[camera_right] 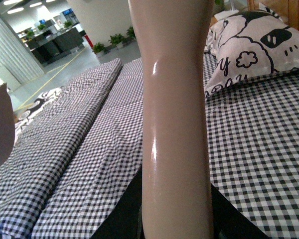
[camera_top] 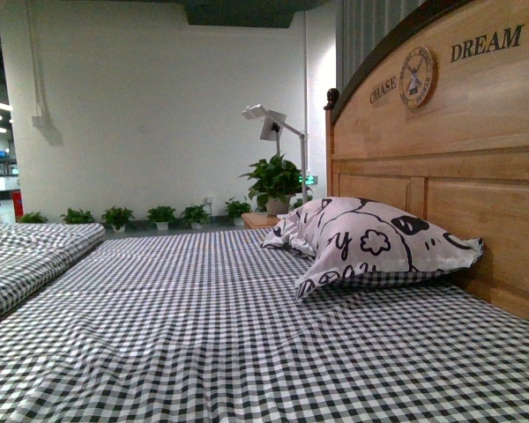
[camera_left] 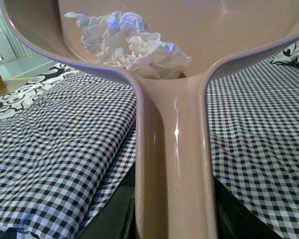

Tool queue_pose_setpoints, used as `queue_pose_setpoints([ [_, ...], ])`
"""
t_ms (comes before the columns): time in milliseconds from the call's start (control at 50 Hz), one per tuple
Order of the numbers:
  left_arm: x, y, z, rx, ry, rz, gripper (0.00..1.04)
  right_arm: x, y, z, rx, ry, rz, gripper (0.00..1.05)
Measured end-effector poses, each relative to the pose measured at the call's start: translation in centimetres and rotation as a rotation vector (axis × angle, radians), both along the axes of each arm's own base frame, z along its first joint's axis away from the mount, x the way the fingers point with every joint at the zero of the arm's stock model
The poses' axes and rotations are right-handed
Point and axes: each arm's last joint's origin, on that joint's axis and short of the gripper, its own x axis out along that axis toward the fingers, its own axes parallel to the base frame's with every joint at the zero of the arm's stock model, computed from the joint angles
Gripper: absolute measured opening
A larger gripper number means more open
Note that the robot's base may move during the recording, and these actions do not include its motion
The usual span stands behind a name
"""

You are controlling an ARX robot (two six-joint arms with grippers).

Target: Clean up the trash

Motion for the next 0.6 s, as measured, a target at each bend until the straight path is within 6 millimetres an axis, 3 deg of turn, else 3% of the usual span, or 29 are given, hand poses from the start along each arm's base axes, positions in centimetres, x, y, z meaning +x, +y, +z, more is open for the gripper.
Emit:
queue_pose_setpoints([
  [600,-0.01,0.00,0.00,-0.001,0.000,0.000,0.25,0.00,0.01,0.00,0.000,0.000,0.001,0.18],
])
